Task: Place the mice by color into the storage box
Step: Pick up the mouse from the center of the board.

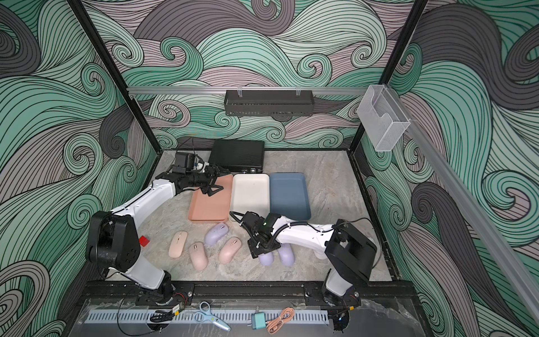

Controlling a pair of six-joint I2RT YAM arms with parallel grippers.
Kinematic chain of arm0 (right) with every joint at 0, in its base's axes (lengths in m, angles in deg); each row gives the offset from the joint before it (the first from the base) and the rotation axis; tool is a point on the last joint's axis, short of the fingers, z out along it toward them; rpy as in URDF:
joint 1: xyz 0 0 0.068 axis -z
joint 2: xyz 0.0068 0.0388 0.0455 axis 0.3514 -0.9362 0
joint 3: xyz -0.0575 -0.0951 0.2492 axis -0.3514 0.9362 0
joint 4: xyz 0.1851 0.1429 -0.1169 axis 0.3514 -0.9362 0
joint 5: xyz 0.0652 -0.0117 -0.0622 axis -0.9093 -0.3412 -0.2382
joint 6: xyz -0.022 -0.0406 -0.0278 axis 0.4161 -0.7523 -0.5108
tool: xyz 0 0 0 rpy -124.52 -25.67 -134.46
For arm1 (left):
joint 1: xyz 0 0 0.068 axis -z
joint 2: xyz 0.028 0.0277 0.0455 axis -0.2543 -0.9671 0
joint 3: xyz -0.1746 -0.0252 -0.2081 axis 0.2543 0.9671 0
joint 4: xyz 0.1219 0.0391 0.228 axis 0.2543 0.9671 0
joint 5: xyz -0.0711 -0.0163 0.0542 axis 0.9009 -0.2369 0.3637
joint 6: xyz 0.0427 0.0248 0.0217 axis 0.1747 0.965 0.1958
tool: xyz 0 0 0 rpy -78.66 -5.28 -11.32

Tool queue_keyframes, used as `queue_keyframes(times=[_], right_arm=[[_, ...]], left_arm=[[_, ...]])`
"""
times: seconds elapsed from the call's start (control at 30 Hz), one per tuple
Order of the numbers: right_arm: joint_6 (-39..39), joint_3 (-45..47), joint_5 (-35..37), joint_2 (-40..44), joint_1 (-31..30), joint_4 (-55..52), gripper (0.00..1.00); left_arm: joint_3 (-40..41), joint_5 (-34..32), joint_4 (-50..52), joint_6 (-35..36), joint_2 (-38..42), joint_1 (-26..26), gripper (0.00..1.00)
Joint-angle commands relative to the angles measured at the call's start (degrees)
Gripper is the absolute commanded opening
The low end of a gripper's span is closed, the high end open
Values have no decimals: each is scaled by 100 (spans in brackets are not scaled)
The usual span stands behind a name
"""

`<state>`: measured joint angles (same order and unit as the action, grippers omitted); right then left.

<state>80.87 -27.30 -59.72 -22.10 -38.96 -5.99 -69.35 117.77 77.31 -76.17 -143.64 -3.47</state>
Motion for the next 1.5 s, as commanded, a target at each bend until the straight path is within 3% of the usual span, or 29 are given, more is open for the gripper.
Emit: queue_keyframes(times=[0.0, 0.57, 0.97, 1.07, 1.2, 1.47], right_arm=[[39, 117, 172, -156, -19, 86, 71], [81, -25, 985, -439, -311, -187, 56], [333, -223, 925, 676, -329, -731, 53], [247, -539, 1388, 923, -305, -1250, 53], [-70, -894, 1580, 1101, 98, -1603, 53], [-1304, -1721, 1382, 846, 1709, -1572, 52]], left_arm=[[-190, 27, 120, 2, 3, -63, 86], [-210, 110, 158, -39, -62, -72, 85], [-225, 132, 127, -33, -23, -140, 86], [-222, 123, 139, -32, -22, -160, 86], [-213, 105, 133, -24, -46, -195, 86], [-196, 123, 78, 7, -83, -251, 86]])
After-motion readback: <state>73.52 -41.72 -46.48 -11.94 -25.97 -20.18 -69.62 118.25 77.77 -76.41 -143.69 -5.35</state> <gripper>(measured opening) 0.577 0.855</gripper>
